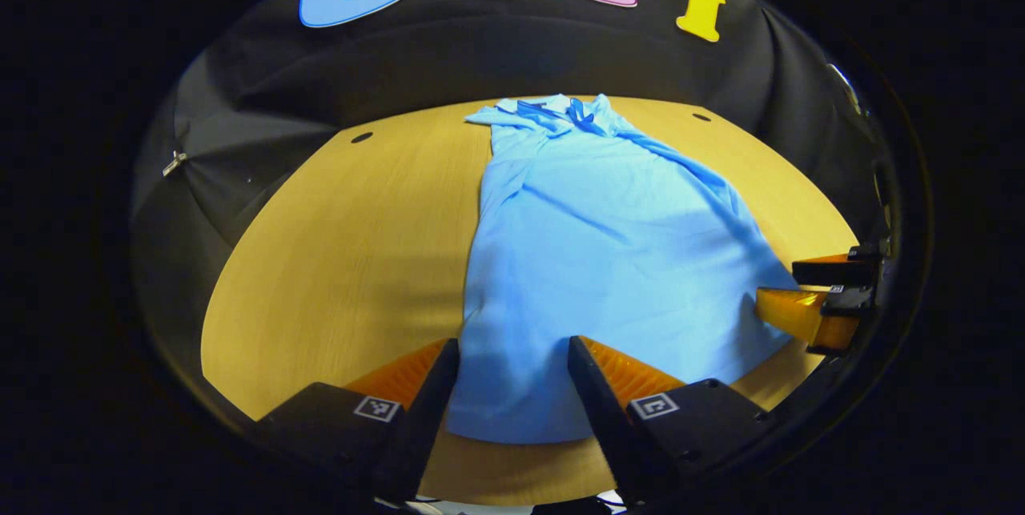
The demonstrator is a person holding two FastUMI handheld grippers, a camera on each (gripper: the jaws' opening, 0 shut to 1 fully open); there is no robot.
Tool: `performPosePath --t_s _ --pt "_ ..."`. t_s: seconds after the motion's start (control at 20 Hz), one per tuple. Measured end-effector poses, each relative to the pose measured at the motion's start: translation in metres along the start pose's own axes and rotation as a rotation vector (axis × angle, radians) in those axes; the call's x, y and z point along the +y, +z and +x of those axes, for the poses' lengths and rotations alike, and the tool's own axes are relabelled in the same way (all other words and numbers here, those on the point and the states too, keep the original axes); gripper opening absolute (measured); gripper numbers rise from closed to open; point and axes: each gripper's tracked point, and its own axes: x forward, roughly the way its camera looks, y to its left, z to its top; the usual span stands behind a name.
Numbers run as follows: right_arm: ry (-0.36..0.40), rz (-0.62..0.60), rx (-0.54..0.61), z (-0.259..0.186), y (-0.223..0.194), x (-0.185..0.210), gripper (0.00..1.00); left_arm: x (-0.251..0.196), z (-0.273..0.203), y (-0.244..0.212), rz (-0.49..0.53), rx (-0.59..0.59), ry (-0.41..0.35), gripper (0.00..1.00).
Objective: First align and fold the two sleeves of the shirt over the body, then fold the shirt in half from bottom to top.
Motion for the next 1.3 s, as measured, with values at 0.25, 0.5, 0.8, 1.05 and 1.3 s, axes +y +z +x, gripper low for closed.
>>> performPosePath --t_s 0.25,0.5,0.8,1.05,1.3 --pt "0.032 0.046 0.033 0.005 0.003 0.009 0.19 -0.019 -0.001 0.002 0.007 0.033 -0.076 0.47" --pt "0.107 0.058 0.061 0.008 0.006 0.011 0.06 -0.022 0.000 0.006 -0.003 0.029 -0.081 0.07" --pt "0.160 0.069 0.134 0.008 0.007 0.013 0.05 -0.020 -0.001 0.010 -0.031 0.115 -0.109 0.06" --pt "0.195 0.077 0.120 0.004 0.050 0.006 0.05 -0.024 -0.013 0.043 -0.048 0.122 -0.108 0.06" --pt "0.236 0.046 0.031 0.010 0.140 0.004 0.00 -0.022 -0.019 0.123 -0.117 0.056 -0.103 0.06"
